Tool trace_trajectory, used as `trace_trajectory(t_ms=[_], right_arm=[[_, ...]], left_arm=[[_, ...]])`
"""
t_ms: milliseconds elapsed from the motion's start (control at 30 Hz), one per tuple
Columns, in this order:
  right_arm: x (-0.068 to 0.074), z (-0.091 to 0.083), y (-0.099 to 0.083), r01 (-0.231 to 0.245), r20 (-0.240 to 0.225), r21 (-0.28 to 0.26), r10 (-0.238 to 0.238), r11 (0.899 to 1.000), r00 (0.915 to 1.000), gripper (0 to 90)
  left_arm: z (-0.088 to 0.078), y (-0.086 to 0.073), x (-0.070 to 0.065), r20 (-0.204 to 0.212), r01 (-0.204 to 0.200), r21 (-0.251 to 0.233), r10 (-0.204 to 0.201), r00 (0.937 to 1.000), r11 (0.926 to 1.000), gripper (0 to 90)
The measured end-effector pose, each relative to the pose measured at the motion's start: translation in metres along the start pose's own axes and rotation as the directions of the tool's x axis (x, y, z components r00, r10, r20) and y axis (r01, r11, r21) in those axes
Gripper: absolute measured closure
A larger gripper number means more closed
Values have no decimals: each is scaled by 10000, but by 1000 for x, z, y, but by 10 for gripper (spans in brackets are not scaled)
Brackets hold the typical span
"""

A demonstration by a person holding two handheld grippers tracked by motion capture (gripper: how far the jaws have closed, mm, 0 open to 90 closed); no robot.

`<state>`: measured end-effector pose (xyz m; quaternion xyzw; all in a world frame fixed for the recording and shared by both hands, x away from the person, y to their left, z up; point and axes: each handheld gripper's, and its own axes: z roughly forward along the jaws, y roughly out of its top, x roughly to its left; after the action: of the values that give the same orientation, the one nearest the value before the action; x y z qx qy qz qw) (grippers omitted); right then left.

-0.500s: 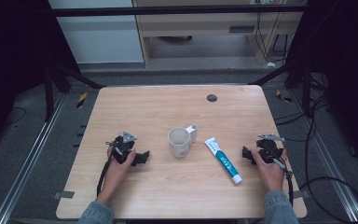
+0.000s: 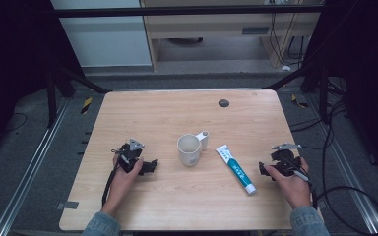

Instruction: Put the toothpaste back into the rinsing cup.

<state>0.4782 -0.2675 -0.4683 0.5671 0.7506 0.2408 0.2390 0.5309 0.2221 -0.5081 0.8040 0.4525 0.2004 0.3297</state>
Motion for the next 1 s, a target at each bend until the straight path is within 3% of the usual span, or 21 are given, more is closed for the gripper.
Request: trace_trajectory(t_ms=[167,333,433,667,1000], right_arm=[[14,-32,13,718,-243,166,-714,9973,9972,207],[25,-56,31,839,-714,105,-829,9964,9940,267],[28,-66,43,911,-722,94,-902,9958,9933,296],[34,-72,62,1077,-946,226,-1051,9939,9899,343],[45,-67,75,1193,-1259,576,-1114,9912,9858,318]], left_arm=[[0,0,0,-15,-7,-2,7,10000,10000,0],[0,0,0,-6,-14,1,14,10000,10000,0],[0,0,0,52,-52,-1,52,10000,10000,0],[0,0,1,92,-85,-9,85,9999,10000,0],[2,1,1,83,-24,-66,25,10000,10000,0]])
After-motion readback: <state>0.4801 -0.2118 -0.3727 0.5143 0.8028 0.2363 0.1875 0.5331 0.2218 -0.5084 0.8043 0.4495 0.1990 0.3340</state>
